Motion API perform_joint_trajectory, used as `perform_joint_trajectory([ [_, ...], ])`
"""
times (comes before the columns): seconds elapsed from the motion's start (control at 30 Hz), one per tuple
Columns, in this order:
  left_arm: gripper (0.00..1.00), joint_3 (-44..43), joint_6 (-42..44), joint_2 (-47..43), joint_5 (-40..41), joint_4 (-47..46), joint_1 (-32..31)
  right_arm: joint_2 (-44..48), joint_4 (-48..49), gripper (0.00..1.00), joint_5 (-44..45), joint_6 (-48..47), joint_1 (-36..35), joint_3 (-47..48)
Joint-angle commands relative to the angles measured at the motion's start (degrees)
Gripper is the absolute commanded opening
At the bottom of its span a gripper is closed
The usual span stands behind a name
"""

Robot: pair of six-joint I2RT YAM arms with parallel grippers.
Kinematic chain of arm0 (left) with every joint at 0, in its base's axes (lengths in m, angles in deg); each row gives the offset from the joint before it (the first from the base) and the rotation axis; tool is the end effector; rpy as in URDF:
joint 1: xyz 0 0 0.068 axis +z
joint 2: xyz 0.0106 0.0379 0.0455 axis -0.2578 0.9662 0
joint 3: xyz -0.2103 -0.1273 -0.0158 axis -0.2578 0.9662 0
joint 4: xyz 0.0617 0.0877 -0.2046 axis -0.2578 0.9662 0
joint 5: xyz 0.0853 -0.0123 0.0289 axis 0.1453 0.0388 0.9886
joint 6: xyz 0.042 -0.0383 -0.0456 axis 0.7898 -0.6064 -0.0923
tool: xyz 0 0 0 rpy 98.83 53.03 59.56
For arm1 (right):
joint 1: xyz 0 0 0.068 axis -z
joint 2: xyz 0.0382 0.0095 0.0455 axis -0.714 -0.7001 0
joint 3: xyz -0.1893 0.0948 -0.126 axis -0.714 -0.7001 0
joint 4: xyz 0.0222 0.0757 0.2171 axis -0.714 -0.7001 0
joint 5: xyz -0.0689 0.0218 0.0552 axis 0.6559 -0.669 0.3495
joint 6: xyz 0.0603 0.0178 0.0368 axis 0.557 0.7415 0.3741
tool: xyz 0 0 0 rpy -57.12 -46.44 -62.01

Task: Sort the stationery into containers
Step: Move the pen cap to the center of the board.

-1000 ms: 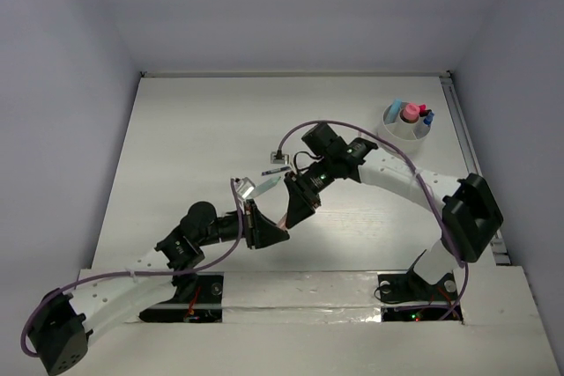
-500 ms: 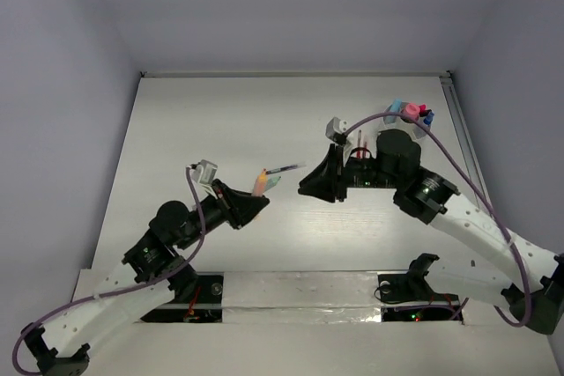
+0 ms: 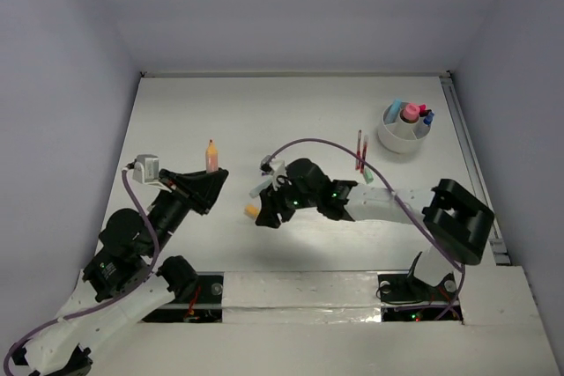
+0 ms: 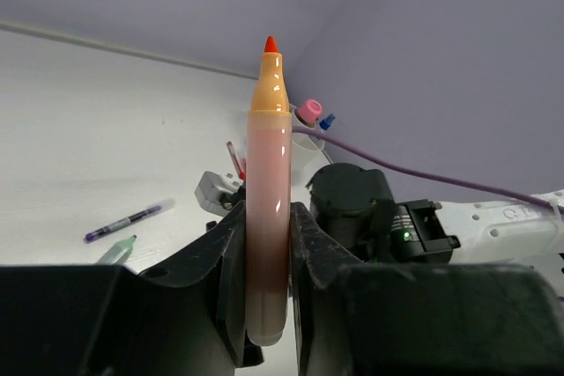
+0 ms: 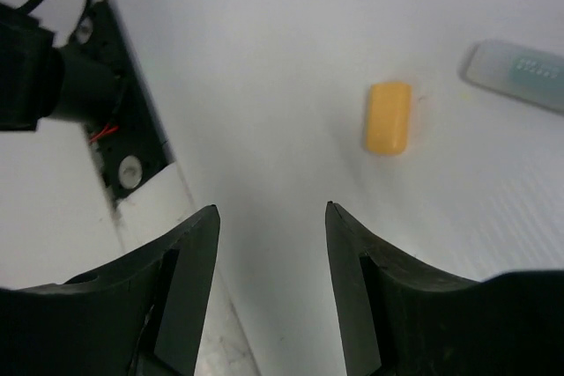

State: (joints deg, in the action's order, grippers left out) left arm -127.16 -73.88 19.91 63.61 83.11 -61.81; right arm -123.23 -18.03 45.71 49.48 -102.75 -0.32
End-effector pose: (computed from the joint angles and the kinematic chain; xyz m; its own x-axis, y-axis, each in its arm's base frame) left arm 0.0719 -0.0590 0.3539 -0.1381 -0.5778 -0.8044 0.5963 0.6000 -0.5333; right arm 0.1653 0.2960 0.1946 -0.5914 -0.3206 -0.7399 -0.7948 0.3865 0.4679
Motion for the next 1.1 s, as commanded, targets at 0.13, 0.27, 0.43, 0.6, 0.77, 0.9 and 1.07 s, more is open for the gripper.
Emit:
perform_joint_trajectory([
  [0.13, 0.00, -2.51, 3.50, -3.42, 4.53, 2.08, -0.06, -11.41, -1.05, 0.55, 7.94, -2.04, -3.02, 11.15],
  [0.27, 0.00, -1.71, 3.94, -2.37, 3.92, 1.28, -0.06, -16.95, 2.03, 0.55, 5.28, 0.33, -5.30, 13.97],
  [0.43, 0.00, -1.36, 4.29, -2.28, 3.57, 1.37, -0.06, -21.36, 2.21, 0.56, 5.81, 3.50, -5.30, 16.34],
  [0.6, 0.00, -0.75, 3.94, -2.54, 3.39, 1.55, -0.06, -21.81, 0.19, 0.56, 9.14, 4.03, -5.30, 15.73],
  [0.77, 0.00, -0.57, 4.02, -2.10, 3.21, 1.46, -0.06, -20.58, -3.76, 0.56, 16.43, 3.41, -5.30, 14.24],
  [0.9, 0.00, -0.57, 4.02, -1.66, 3.04, 1.20, -0.06, -19.44, -5.87, 0.56, 20.22, 3.42, -3.90, 13.10],
  [1.07, 0.00, -0.48, 3.94, -1.05, 2.86, 0.93, -0.06, -19.52, -10.45, 0.64, 26.20, 2.27, -3.90, 15.29],
])
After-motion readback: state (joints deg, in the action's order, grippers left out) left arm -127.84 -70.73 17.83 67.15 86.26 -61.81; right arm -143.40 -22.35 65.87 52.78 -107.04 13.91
